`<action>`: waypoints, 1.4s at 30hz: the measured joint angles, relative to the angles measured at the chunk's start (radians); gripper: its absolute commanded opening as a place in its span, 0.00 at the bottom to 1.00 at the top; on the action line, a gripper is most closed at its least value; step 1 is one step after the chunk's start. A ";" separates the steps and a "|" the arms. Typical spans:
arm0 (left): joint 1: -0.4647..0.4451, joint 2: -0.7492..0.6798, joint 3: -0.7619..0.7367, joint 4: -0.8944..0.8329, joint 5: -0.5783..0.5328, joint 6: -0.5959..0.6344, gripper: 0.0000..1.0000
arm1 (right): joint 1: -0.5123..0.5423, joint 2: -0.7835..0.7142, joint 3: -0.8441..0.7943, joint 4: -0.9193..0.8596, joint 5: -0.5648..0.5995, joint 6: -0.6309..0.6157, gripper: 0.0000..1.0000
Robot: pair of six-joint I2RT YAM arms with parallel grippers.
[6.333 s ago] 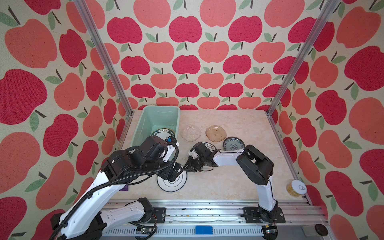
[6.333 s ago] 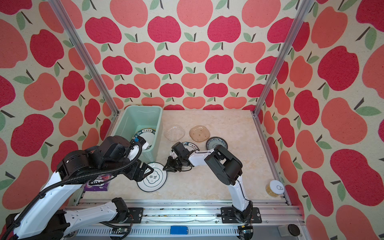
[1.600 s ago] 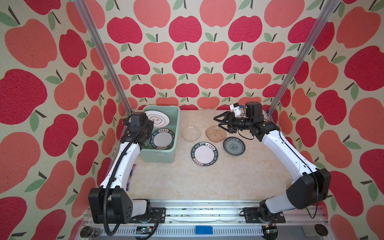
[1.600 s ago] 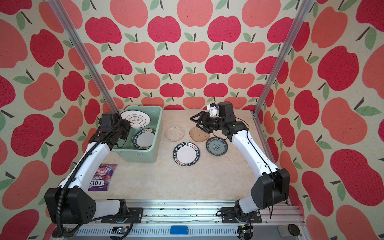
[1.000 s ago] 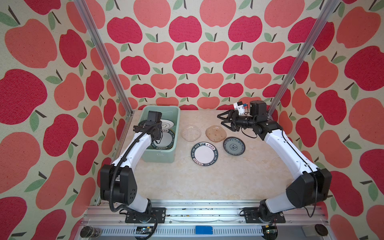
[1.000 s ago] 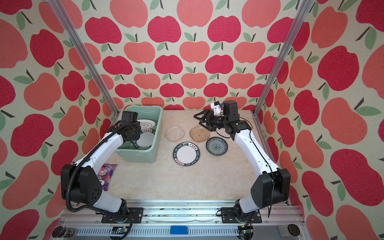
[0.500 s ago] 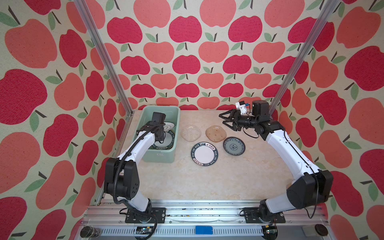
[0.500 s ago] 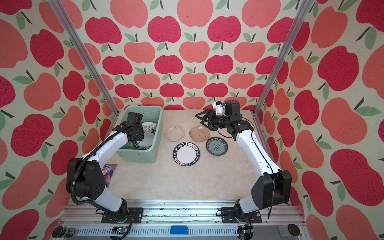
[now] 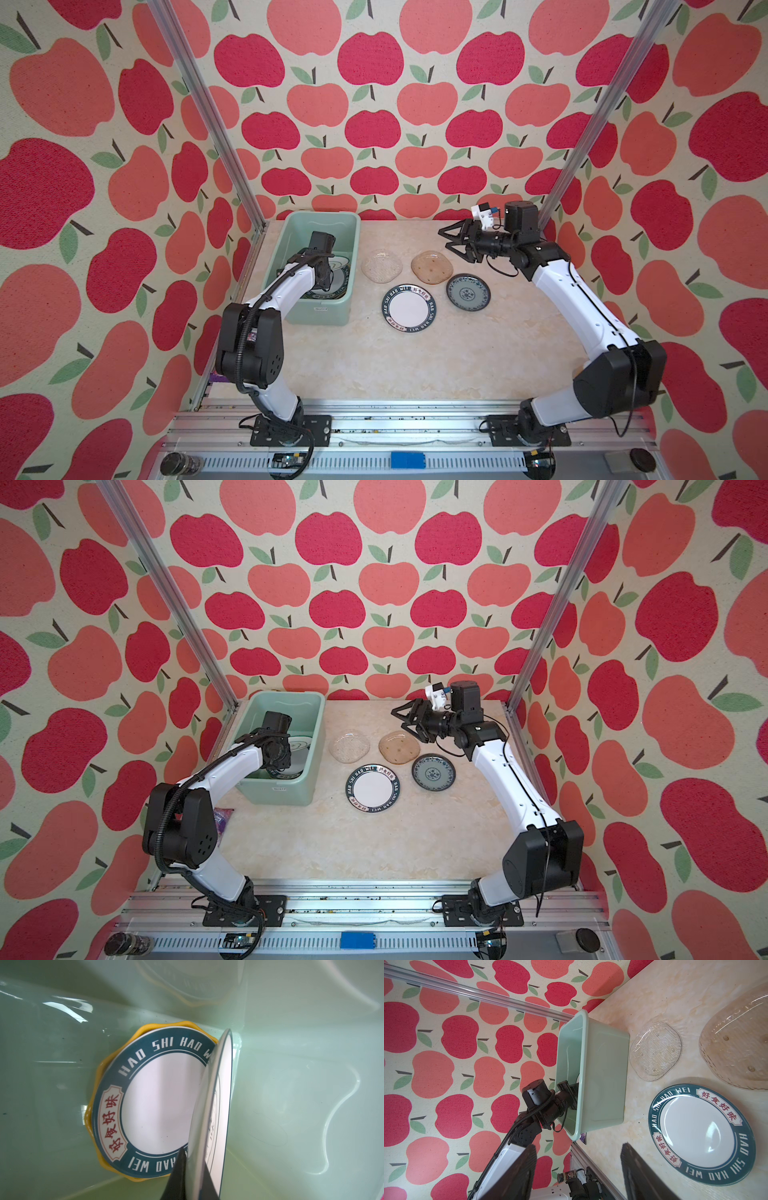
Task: Place the plates into the plastic bin on the countertop
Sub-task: 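Lower the plate into the bin onto the stacked plates with the left gripper, then open the left gripper to lay the cloud-motif plate flat in the bin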
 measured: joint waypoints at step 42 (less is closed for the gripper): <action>-0.003 0.029 -0.152 0.150 -0.006 -0.020 0.36 | -0.007 -0.007 0.000 -0.060 -0.004 -0.008 0.67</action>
